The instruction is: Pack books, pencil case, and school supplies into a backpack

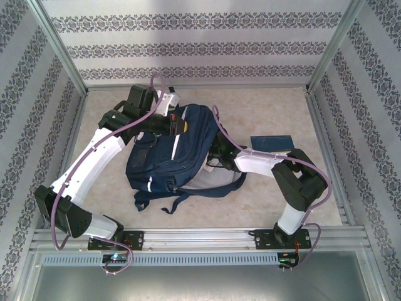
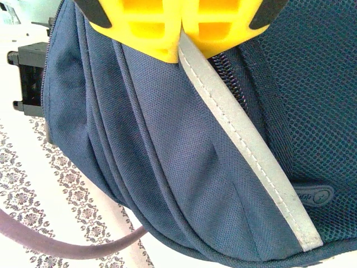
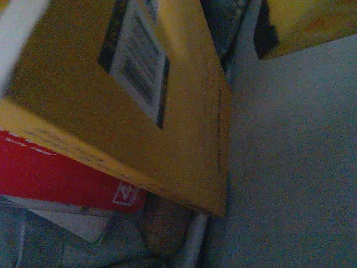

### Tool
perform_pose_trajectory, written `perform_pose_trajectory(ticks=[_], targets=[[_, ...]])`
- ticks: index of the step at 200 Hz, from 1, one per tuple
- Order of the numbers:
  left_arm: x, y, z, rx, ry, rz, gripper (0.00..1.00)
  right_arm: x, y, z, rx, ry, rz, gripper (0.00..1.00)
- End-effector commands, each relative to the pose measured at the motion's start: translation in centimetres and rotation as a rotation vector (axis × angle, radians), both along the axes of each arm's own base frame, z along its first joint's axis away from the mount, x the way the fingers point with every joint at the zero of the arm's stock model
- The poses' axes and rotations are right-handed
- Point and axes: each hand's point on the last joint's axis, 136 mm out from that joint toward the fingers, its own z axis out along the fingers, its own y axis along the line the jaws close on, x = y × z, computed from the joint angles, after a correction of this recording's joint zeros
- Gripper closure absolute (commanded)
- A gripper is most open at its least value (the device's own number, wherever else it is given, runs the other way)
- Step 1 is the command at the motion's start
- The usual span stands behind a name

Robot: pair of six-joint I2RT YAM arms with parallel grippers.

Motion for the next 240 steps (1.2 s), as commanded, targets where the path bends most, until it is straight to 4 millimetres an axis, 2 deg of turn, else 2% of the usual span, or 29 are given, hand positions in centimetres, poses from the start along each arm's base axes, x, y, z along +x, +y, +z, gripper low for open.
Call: perform_pose_trajectory(ticks=[1,20,54,90,125,157,177,190,203,220,240], targets=[[1.1,-0.4,5.7,-0.134,-0.193,-0.016,1.0,-0.1,-0.2,2.5,-0.01,-0.108,0.011,0.17],[1.7,0.4,5.2,-0.144,-0.175,0.017,1.0,-0.8,-1.3,3.1,-0.027,-0.142,0.011,0.1],[2.6,1.6,3.7,-0.124,-0.159,0.065,1.0,-1.8,-3.0,3.9,-0.056,-0.198,0.016,0.07],[3.3,3.1,2.4,-0.123,-0.139,0.126,1.0,-2.1,-5.3,3.7,-0.064,-0.198,-0.015,0.11],[5.0,5.6,0.3,-0.088,-0.098,0.231,1.0,-2.3,-8.7,3.8,-0.126,-0.223,-0.064,0.16],[7.1,8.9,-2.5,-0.016,-0.052,0.372,1.0,-1.8,-14.6,3.4,-0.283,-0.217,-0.2,0.17],[8.7,11.0,-4.9,0.039,0.008,0.47,1.0,-1.2,-19.7,2.3,-0.497,-0.192,-0.332,0.15],[9.5,11.6,-6.2,0.066,0.042,0.501,1.0,-0.8,-23.1,1.6,-0.616,-0.146,-0.443,0.14],[9.9,10.9,-6.9,0.035,0.076,0.492,0.87,-0.3,-25.6,0.5,-0.664,-0.08,-0.518,0.14],[10.1,10.2,-7.1,-0.002,0.097,0.487,0.6,0.4,-28.1,-0.9,-0.68,0.011,-0.603,0.13],[9.7,9.6,-7.0,-0.003,0.077,0.486,0.46,1.8,-29.6,-2.4,-0.659,0.09,-0.645,0.11]])
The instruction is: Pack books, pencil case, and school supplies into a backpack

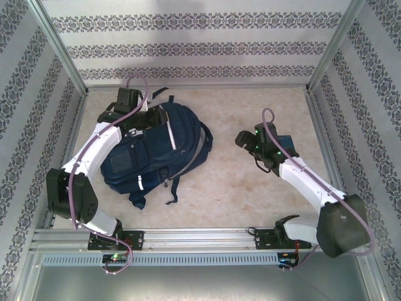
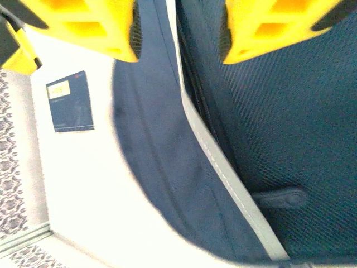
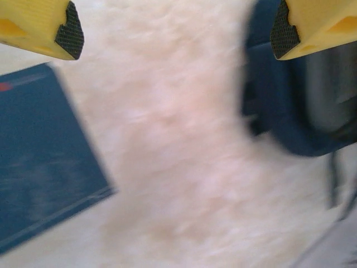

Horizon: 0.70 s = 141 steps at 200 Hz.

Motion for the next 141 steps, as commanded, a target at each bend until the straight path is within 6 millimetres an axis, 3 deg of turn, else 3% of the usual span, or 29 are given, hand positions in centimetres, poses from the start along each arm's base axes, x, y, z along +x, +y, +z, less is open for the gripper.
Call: perform_pose_trajectory(ticks=[1,27,63,90,123,141], targets=[[0.4,-0.1,1.7,-0.016,-0.072,0.034,0.46,0.6,-3.2,-2.1,-0.042,0.1,-0.117,0.11],[-1.1,-2.3,1.9,0.015,-0.105,-0.026,0.37,3.0,-4.9,-4.2,-0.026,0.188,-0.146,0.1],[-3.0,-5.0,1.7,0.058,-0.129,-0.141,0.33,6.1,-7.2,-6.8,0.012,0.289,-0.147,0.1],[-3.5,-5.6,2.4,0.013,-0.144,-0.16,0.33,6.2,-8.6,-9.1,0.029,0.369,-0.169,0.1],[-4.0,-6.1,3.4,-0.024,-0.16,-0.184,0.33,4.8,-7.5,-11.8,0.093,0.466,-0.161,0.13],[-4.1,-6.2,3.7,-0.029,-0.168,-0.186,0.33,3.7,-6.7,-12.2,0.109,0.482,-0.157,0.14]])
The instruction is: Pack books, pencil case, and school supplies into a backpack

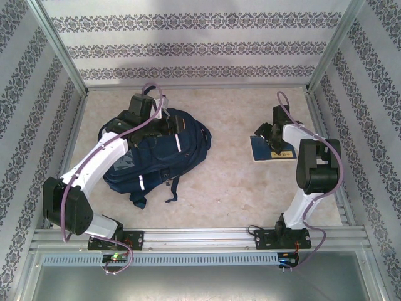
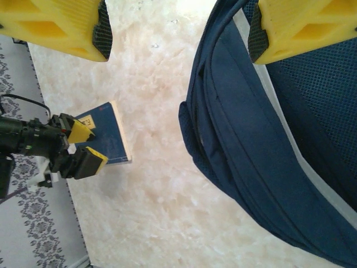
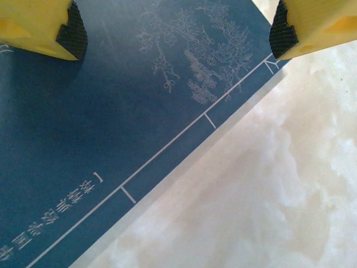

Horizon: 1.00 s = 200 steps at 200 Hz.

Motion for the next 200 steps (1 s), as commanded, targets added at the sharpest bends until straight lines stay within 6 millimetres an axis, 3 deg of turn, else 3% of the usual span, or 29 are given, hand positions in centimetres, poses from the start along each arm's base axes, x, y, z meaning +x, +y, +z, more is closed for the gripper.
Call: perform_pose_trajectory(ticks=[1,25,80,120,139,157,172,200], targets=[[-0.3,-0.4,2.0,-0.035,-0.068,-0.029,0.33,-3.4,2.2,-2.9,0.079,0.131,0.024,0.14],[-0.3,-0.5,2.0,-0.039,-0.066,-0.03,0.33,-4.9,3.5,-1.8,0.072,0.116,0.048,0.16],[-0.7,-1.6,1.2,-0.034,-0.042,-0.061,0.33,-8.9,8.8,-1.4,0.212,0.101,0.007,0.16],[-2.1,-4.7,-0.2,0.017,-0.019,-0.149,0.33,-12.8,11.9,-1.1,0.246,0.077,-0.03,0.18],[-2.8,-6.3,-1.2,0.017,0.018,-0.185,0.33,-14.0,13.4,0.5,0.248,0.042,0.051,0.18],[-3.1,-7.9,-2.3,-0.002,0.062,-0.195,0.33,-14.3,12.6,3.4,0.181,-0.04,0.132,0.17],[-3.3,-9.5,-3.4,-0.008,0.107,-0.194,0.32,-14.2,10.0,5.6,0.054,-0.139,0.142,0.14],[-4.2,-12.7,-7.3,0.044,0.196,-0.199,0.31,-14.0,5.1,6.5,-0.006,-0.174,0.052,0.11]])
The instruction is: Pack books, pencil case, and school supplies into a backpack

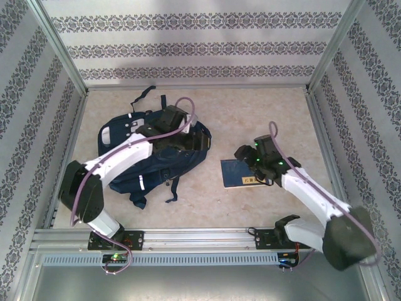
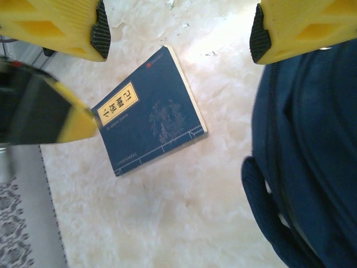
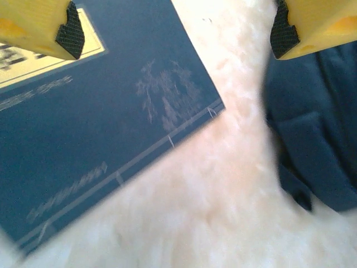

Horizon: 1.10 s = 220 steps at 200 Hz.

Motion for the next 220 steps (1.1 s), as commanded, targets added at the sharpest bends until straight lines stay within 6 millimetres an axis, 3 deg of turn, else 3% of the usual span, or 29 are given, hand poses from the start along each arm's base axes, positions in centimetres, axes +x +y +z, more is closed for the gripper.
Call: perform_pose_trajectory(ticks=[1,22,40,82,111,137,190,220], targets=[[-0.2,-3.1,-1.4,0.003,0.04,0.004,0.31,-0.8,-5.2,-1.2,-0.141,0.04,-0.08,0.11],[-0.3,-4.7,-4.2,0.01,0.098,0.004,0.31,-0.6,-7.6,-2.2,-0.146,0.08,-0.147,0.09],[0.1,-4.8,-6.2,0.045,0.114,0.021,0.31,0.0,-8.8,-3.1,-0.162,0.098,-0.185,0.07],[0.2,-5.3,-10.2,0.076,0.181,0.038,0.31,1.4,-10.0,-6.4,-0.146,0.19,-0.181,0.05],[0.2,-5.4,-12.1,0.098,0.208,0.039,0.31,2.5,-8.3,-8.1,-0.094,0.246,-0.057,0.07],[0.5,-5.9,-12.7,0.092,0.223,0.032,0.32,2.1,-6.4,-9.1,-0.012,0.28,-0.005,0.08],[-0.1,-6.6,-14.7,0.098,0.285,0.006,0.33,0.5,-3.2,-8.3,0.106,0.262,0.086,0.12],[-0.5,-6.3,-15.1,0.137,0.278,-0.015,0.33,-0.3,-2.1,-7.4,0.076,0.248,0.145,0.12]])
